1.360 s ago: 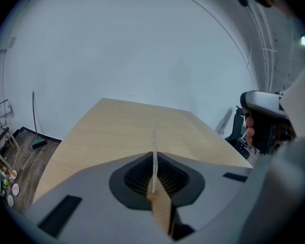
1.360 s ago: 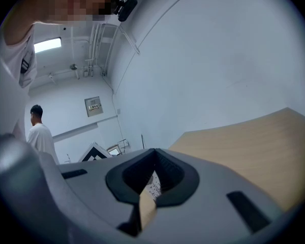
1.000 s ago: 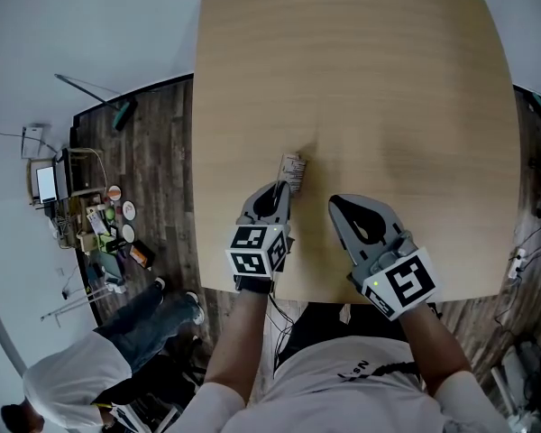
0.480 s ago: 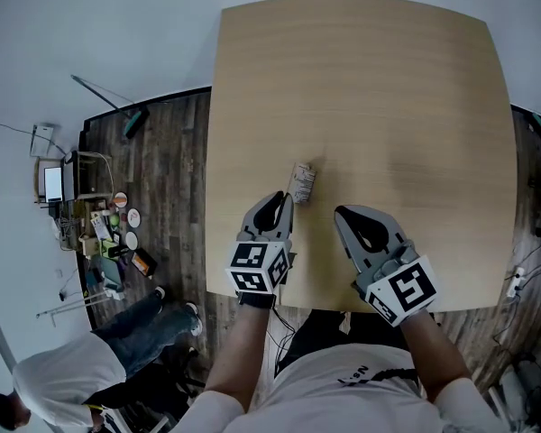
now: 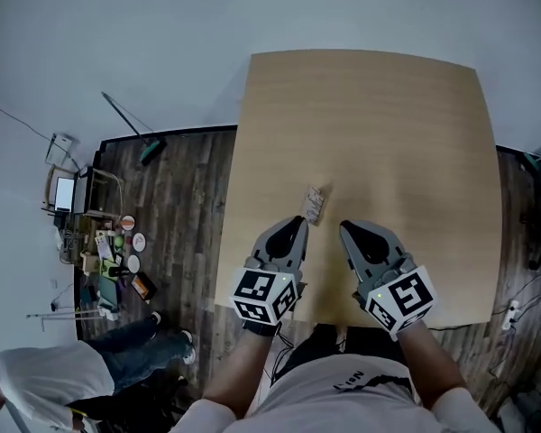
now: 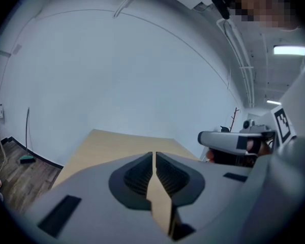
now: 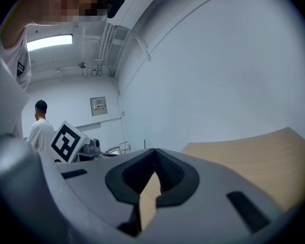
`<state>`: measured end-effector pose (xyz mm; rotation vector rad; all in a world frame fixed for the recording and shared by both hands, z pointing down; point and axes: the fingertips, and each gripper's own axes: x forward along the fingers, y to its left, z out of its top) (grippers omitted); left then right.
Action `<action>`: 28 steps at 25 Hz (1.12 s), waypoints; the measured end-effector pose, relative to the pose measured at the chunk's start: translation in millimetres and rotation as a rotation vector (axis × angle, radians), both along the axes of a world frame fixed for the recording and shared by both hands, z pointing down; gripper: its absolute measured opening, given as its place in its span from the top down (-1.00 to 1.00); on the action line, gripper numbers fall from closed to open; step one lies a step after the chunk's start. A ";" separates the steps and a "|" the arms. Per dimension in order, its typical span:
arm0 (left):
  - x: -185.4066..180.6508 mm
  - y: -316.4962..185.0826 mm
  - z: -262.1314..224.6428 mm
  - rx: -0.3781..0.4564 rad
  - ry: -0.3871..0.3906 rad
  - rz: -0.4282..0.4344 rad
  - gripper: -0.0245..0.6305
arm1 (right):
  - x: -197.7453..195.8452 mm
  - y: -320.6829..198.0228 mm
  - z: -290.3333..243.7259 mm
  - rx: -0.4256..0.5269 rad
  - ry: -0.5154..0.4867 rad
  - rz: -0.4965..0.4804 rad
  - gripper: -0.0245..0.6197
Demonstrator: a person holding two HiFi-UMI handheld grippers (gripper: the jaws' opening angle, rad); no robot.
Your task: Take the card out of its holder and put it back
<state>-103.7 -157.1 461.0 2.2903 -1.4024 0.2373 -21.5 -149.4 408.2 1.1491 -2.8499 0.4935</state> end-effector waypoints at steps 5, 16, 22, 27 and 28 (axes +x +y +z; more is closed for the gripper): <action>12.0 28.4 -48.4 0.075 0.025 0.035 0.84 | -2.5 22.4 -27.2 0.055 0.007 0.008 0.89; 14.2 87.7 -125.0 0.203 0.060 0.075 0.85 | -0.6 66.9 -80.7 0.155 0.009 0.058 0.89; 6.2 105.8 -146.5 0.241 0.072 0.066 0.85 | -9.8 86.7 -103.5 0.197 0.001 0.050 0.89; 7.6 113.3 -151.5 0.254 0.079 0.060 0.85 | -9.5 95.7 -109.8 0.207 0.009 0.046 0.89; 7.9 113.3 -152.2 0.255 0.080 0.059 0.85 | -8.8 95.7 -110.7 0.205 0.010 0.048 0.89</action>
